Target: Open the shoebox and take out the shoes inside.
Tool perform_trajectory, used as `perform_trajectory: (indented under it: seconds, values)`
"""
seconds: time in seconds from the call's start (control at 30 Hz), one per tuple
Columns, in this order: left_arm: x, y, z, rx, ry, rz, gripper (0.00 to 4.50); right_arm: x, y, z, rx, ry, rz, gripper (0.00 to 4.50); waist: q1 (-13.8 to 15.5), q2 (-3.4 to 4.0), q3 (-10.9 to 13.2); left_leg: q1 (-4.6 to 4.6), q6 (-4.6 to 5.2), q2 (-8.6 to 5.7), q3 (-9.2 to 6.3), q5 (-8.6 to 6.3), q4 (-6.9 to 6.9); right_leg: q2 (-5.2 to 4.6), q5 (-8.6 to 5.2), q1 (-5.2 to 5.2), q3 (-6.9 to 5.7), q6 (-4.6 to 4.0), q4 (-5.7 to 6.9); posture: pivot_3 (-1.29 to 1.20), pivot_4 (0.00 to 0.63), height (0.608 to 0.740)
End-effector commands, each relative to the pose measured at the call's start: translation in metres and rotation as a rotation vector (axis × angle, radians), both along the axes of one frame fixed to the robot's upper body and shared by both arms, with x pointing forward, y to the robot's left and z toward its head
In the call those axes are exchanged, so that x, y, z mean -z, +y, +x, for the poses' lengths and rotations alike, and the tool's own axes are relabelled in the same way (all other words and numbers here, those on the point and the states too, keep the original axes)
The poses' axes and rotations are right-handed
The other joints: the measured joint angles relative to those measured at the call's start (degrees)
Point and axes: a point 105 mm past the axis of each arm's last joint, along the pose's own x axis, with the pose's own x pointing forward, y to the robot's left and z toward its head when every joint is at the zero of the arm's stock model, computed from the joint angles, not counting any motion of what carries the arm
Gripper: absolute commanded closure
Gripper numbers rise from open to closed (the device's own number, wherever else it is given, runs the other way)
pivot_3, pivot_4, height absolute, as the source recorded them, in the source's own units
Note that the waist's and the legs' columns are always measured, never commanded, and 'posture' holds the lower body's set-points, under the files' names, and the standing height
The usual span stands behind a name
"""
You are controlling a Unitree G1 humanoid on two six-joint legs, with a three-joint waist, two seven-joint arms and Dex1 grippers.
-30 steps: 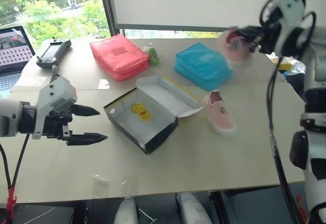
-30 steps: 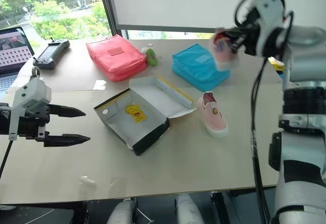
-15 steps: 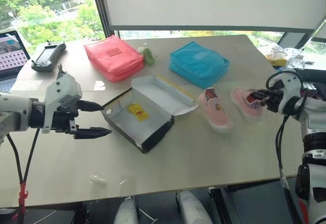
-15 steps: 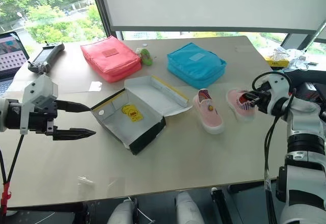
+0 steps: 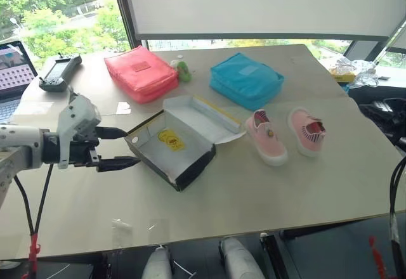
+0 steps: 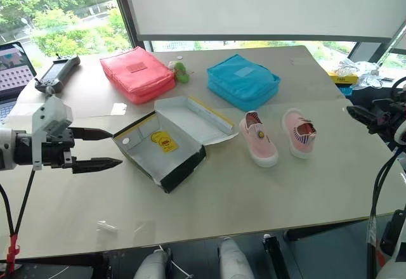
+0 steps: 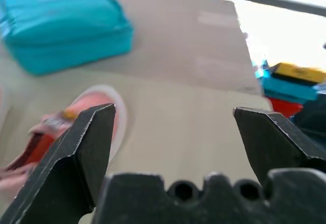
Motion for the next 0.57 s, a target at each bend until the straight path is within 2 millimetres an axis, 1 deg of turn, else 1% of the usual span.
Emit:
perform_trajectory:
  seconds: [0.03, 0.07, 0.1, 0.13, 0.17, 0.2, 0.23, 0.27, 0.3, 0.37, 0.4, 0.43, 0.47, 0.53, 0.57]
  values:
    - [-0.021, 0.08, 0.024, -0.466, -0.304, -0.278, 0.0, -0.012, -0.015, -0.01, 0.278, -0.326, 0.046, 0.09, -0.05, -0.04, -0.02, 0.12, 0.0, -0.01, -0.04, 0.0, -0.01, 0.01, 0.01, 0.16, -0.02, -0.01, -0.04, 0.0, 0.15, 0.74]
    - [-0.012, 0.1, 0.024, -0.61, -0.358, -0.298, 0.0, -0.003, -0.007, -0.01, 0.301, -0.338, 0.008, 0.09, -0.08, -0.06, -0.02, 0.36, 0.0, 0.0, -0.07, 0.0, 0.06, 0.03, 0.03, 0.42, -0.04, -0.01, -0.03, 0.0, 0.15, 0.74]
    - [-0.004, 0.111, 0.02, -0.706, -0.406, -0.298, 0.0, 0.006, 0.004, -0.009, 0.292, -0.337, -0.014, 0.09, -0.16, -0.06, -0.02, 0.6, 0.0, -0.01, -0.08, 0.0, 0.05, 0.02, 0.03, 0.66, -0.02, 0.0, -0.08, 0.0, 0.15, 0.74]
    - [0.001, 0.117, 0.017, -0.768, -0.439, -0.3, 0.0, 0.012, 0.011, -0.009, 0.288, -0.339, -0.028, 0.09, -0.19, -0.08, -0.01, 0.69, 0.0, -0.03, -0.08, 0.0, 0.09, 0.01, 0.04, 0.75, 0.04, 0.02, -0.08, 0.0, 0.15, 0.74]
    - [0.018, 0.116, 0.014, -0.83, -0.426, -0.263, 0.0, 0.024, 0.022, -0.007, 0.29, -0.32, -0.059, 0.09, -0.19, -0.06, -0.02, 0.6, 0.0, -0.06, -0.08, 0.0, 0.09, 0.0, 0.06, 0.73, 0.08, 0.04, -0.15, 0.0, 0.15, 0.74]
    - [0.03, 0.113, 0.012, -0.858, -0.417, -0.244, 0.0, 0.033, 0.03, -0.006, 0.288, -0.307, -0.073, 0.09, -0.18, -0.05, -0.03, 0.58, 0.0, -0.15, -0.05, 0.0, 0.04, -0.04, 0.1, 0.75, 0.23, 0.12, -0.24, 0.0, 0.15, 0.74]
    - [0.038, 0.11, 0.011, -0.876, -0.413, -0.232, 0.0, 0.038, 0.034, -0.006, 0.29, -0.299, -0.085, 0.09, -0.15, -0.06, -0.03, 0.54, -0.01, -0.22, 0.0, 0.0, 0.12, -0.11, 0.09, 0.79, 0.31, 0.24, -0.25, 0.0, 0.15, 0.74]
    - [0.049, 0.107, 0.008, -0.903, -0.399, -0.245, 0.0, 0.048, 0.041, -0.006, 0.286, -0.282, -0.102, 0.09, 0.03, -0.06, -0.03, 0.41, 0.0, -0.29, 0.0, 0.0, 0.13, -0.15, 0.13, 0.74, 0.35, 0.32, -0.32, 0.0, 0.15, 0.74]
    - [0.054, 0.106, 0.007, -0.92, -0.394, -0.259, 0.0, 0.054, 0.044, -0.007, 0.285, -0.272, -0.112, 0.09, 0.2, -0.09, -0.04, 0.29, 0.0, -0.36, 0.0, 0.0, 0.19, -0.16, 0.19, 0.71, 0.43, 0.42, -0.4, 0.0, 0.15, 0.74]
    - [0.082, 0.098, -0.002, -0.981, -0.366, -0.248, 0.0, 0.08, 0.056, -0.009, 0.271, -0.216, -0.131, 0.09, 0.65, -0.18, -0.14, 0.18, 0.0, -0.36, -0.02, 0.0, 0.25, -0.15, 0.27, 0.71, 0.43, 0.47, -0.53, 0.0, 0.15, 0.74]
    - [0.091, 0.095, -0.005, -1.007, -0.356, -0.246, 0.0, 0.087, 0.058, -0.01, 0.27, -0.201, -0.144, 0.09, 0.84, -0.19, -0.33, 0.15, 0.0, -0.35, -0.05, 0.0, 0.22, -0.13, 0.32, 0.77, 0.42, 0.47, -0.69, 0.0, 0.15, 0.74]
    - [0.1, 0.086, -0.01, -1.003, -0.345, -0.262, 0.0, 0.096, 0.064, -0.01, 0.259, -0.177, -0.136, 0.09, 1.0, -0.26, -0.41, 0.19, 0.0, -0.35, -0.04, 0.0, 0.19, -0.14, 0.32, 0.86, 0.42, 0.47, -0.81, 0.0, 0.15, 0.74]
    - [0.109, 0.079, -0.014, -1.004, -0.332, -0.266, 0.0, 0.102, 0.069, -0.011, 0.248, -0.163, -0.135, 0.09, 0.99, -0.3, -0.44, 0.18, 0.0, -0.36, -0.04, 0.0, 0.19, -0.15, 0.31, 0.89, 0.42, 0.47, -0.85, 0.0, 0.15, 0.74]
    - [0.119, 0.07, -0.019, -1.015, -0.336, -0.257, 0.0, 0.111, 0.076, -0.011, 0.233, -0.141, -0.128, 0.09, 0.87, -0.37, -0.48, 0.09, -0.01, -0.37, -0.03, 0.0, 0.2, -0.15, 0.31, 0.87, 0.44, 0.47, -0.91, 0.0, 0.15, 0.74]
    - [0.125, 0.066, -0.019, -1.025, -0.328, -0.224, 0.0, 0.116, 0.08, -0.01, 0.23, -0.132, -0.123, 0.09, 0.87, -0.37, -0.48, 0.09, -0.01, -0.37, -0.03, 0.0, 0.22, -0.15, 0.32, 0.84, 0.46, 0.46, -0.92, 0.0, 0.15, 0.74]
